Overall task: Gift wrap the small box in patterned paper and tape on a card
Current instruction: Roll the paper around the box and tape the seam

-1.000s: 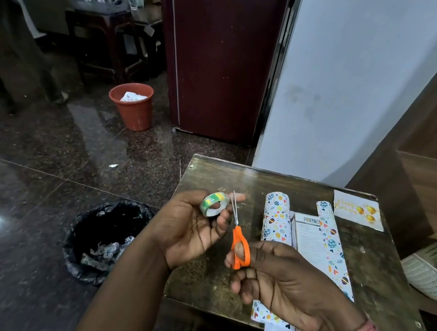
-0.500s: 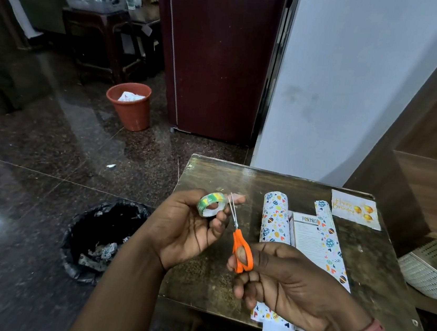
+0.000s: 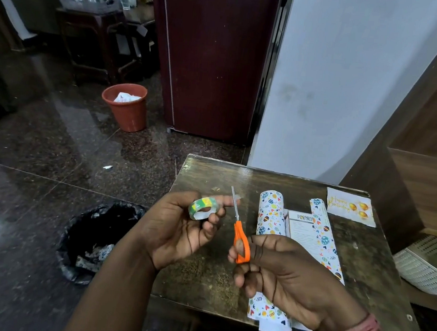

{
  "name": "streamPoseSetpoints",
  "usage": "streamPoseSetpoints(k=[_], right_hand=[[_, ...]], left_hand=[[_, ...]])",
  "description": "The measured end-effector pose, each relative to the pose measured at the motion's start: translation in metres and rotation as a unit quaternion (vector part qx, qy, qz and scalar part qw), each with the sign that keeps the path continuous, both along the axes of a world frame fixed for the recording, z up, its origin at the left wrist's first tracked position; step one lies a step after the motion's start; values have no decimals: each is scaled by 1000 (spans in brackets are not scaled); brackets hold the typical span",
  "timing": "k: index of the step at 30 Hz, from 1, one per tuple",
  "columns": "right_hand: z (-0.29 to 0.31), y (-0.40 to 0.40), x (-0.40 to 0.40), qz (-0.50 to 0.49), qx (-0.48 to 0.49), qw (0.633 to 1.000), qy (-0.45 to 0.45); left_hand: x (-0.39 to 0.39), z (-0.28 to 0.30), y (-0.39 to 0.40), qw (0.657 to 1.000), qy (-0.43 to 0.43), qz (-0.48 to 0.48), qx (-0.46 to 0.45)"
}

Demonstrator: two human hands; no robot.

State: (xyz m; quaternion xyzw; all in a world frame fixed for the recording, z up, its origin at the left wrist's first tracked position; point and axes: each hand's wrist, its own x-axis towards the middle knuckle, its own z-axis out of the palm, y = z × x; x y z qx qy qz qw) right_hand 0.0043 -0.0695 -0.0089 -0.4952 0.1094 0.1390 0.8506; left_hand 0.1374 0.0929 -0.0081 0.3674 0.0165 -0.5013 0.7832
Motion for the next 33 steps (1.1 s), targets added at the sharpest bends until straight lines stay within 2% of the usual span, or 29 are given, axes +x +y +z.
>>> streamPoseSetpoints(k=[4,7,10,14,15,20,22,24,27,29,33], right_hand=[[-4,11,5,-43,-118,991,38],[-11,29,12,-87,-294,950,56],[-22,51,18,-111,-453,884,27],[-33,73,21,-82,-666,739,-50],[-33,77,20,-83,-682,723,-64],[-31,81,16,-75,-715,688,-96],[-30,77,16,-104,-724,672,-110],[-28,70,19,-186,-681,694,-143],[-20,56,25,-291,-509,794,-162],[-17,46,28,-281,-434,841,-160],[-8,31,26,-245,-354,891,-142]], left_hand=[[5,-1,6,998,-31,60,1],[9,-1,9,993,-54,103,0],[10,-1,10,990,-75,119,11],[7,-2,8,988,-98,109,39],[7,-2,8,988,-99,108,42],[5,-4,7,987,-105,109,57],[5,-4,7,986,-106,109,65],[5,-3,7,986,-112,104,69],[3,-2,6,986,-126,79,70],[3,-3,6,987,-132,54,68],[1,-7,5,986,-155,3,62]])
